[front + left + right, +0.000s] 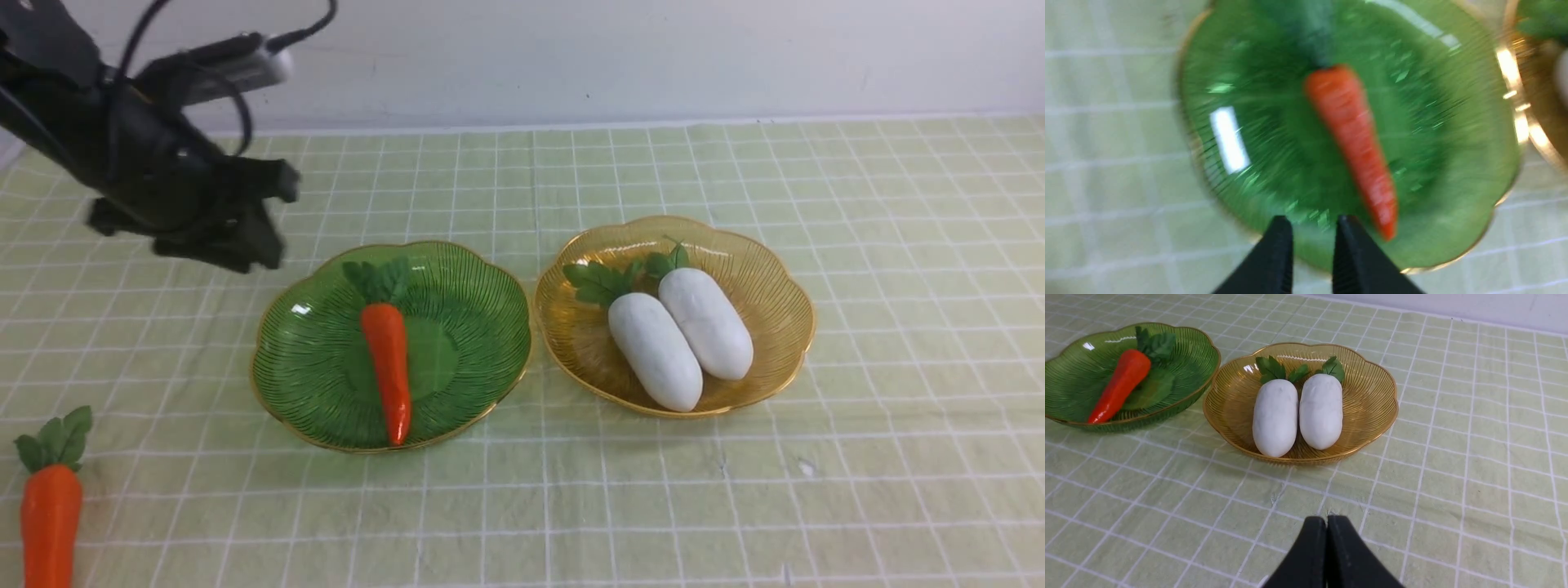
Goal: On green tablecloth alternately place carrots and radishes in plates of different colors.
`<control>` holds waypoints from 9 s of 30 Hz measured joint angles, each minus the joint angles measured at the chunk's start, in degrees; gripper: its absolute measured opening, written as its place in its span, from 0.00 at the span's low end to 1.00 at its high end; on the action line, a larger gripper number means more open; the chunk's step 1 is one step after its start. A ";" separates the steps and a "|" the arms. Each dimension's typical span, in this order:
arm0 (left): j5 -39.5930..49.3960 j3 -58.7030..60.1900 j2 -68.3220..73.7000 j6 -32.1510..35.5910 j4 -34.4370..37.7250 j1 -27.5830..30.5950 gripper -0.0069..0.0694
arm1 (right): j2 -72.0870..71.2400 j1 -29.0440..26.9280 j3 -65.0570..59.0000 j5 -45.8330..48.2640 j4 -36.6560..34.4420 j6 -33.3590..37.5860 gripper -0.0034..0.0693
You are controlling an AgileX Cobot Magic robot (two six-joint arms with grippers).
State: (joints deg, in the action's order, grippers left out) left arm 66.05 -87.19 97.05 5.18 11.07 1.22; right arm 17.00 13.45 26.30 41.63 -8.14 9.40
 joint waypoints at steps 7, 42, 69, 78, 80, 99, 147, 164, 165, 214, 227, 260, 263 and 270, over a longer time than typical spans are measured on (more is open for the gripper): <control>4.21 7.29 -5.58 -5.18 -13.05 3.78 0.08 | 0.00 0.00 0.00 0.00 0.00 0.00 0.03; -9.16 23.06 9.21 -16.40 -16.99 12.86 0.49 | 0.00 0.00 0.00 0.00 -1.46 0.00 0.03; -9.52 4.57 5.37 -16.20 -5.10 -9.38 0.49 | -0.05 0.00 0.00 0.00 -1.50 0.00 0.03; -17.25 4.52 9.39 -16.40 -1.38 -9.95 0.60 | -0.05 0.00 0.00 0.00 -1.55 0.00 0.03; -18.28 4.52 9.41 -16.40 -0.59 -9.95 0.66 | -0.05 0.00 0.00 0.05 -1.55 0.00 0.03; -12.07 4.52 5.10 -11.01 -0.06 -10.00 0.21 | -0.05 0.00 0.00 0.22 -1.73 0.00 0.03; 2.78 7.63 -19.15 1.60 -2.00 -10.00 0.08 | -0.05 0.00 0.00 -14.93 -3.32 1.31 0.03; 2.97 7.63 -19.15 1.60 -1.91 -10.00 0.08 | -13.96 -8.10 -11.15 -22.52 -3.26 1.31 0.03; 3.10 7.63 -19.15 1.60 -1.80 -10.00 0.08 | -15.22 -8.88 -13.38 -22.77 -3.26 1.31 0.03; -23.50 48.64 -77.18 1.95 -1.72 -10.00 0.08 | -17.53 -10.21 -27.75 -20.59 -0.43 1.31 0.03; -48.50 68.64 -82.72 1.95 -1.38 -10.00 0.08 | -17.53 -10.21 -27.75 -20.59 -0.43 1.31 0.03; -44.26 88.81 -97.67 -6.10 -12.54 -5.33 0.08 | -17.53 -10.21 -27.75 -20.59 -0.43 2.56 0.03; -44.21 88.81 -97.67 -6.10 -12.54 -5.54 0.08 | -17.53 -10.21 -27.75 -20.59 -0.43 2.56 0.03; -44.19 88.81 -97.67 -6.16 -12.54 -5.79 0.08 | -17.53 -10.21 -27.75 -20.59 -0.43 2.56 0.03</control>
State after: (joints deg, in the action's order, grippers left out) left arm 21.86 1.62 -0.62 -0.98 -1.46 -4.58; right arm -0.53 3.25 -1.45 21.04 -8.57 11.96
